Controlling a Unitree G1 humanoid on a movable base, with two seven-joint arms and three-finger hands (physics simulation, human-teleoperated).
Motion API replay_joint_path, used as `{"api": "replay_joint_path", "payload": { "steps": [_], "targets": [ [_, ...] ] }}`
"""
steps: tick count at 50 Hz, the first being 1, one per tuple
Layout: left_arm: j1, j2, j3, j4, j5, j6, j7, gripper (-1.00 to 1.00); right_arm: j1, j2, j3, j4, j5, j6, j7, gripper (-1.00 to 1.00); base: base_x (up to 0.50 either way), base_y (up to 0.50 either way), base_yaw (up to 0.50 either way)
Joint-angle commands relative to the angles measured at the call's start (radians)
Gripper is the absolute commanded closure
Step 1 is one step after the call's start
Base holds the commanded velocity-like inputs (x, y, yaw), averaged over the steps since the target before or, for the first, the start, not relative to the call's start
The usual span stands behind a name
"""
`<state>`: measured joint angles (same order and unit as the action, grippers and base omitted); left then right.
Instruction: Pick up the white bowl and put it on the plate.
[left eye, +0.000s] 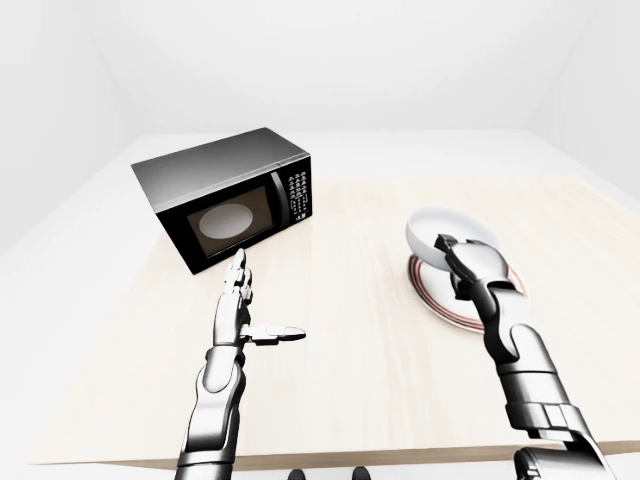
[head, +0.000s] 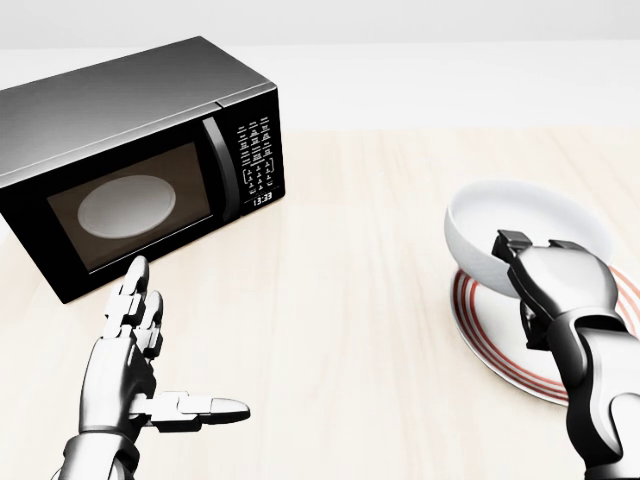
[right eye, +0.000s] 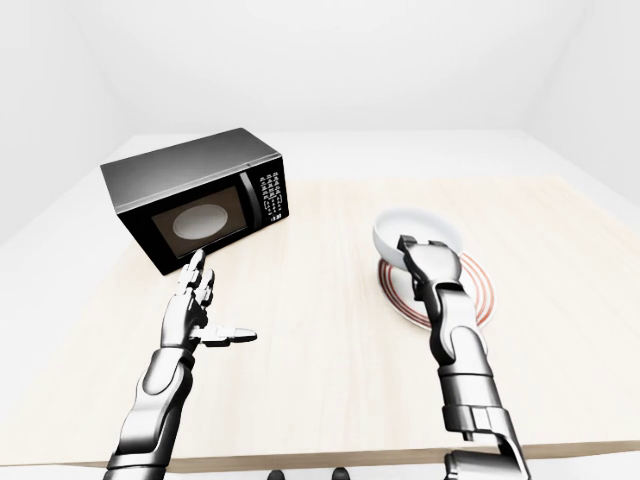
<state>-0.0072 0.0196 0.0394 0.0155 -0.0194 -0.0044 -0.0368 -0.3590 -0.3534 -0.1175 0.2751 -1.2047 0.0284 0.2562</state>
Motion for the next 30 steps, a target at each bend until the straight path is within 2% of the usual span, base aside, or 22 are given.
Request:
{"api": "replay_joint_path", "payload": {
  "steps": [1, 30],
  "targets": [
    [0.000, 0.000, 0.000, 0.000, 0.000, 0.000, 0.000, -1.00, 0.003, -0.018, -0.017, 0.005, -0.004, 0.002, -0.021, 1.00, 0.00, 0.00, 0.00],
    [0.000, 0.000, 0.000, 0.000, 0.000, 0.000, 0.000, -1.00, 0.031, -0.052, -0.039, 0.069, 0.023, 0.002, -0.064, 1.00, 0.00, 0.00, 0.00]
  ]
}}
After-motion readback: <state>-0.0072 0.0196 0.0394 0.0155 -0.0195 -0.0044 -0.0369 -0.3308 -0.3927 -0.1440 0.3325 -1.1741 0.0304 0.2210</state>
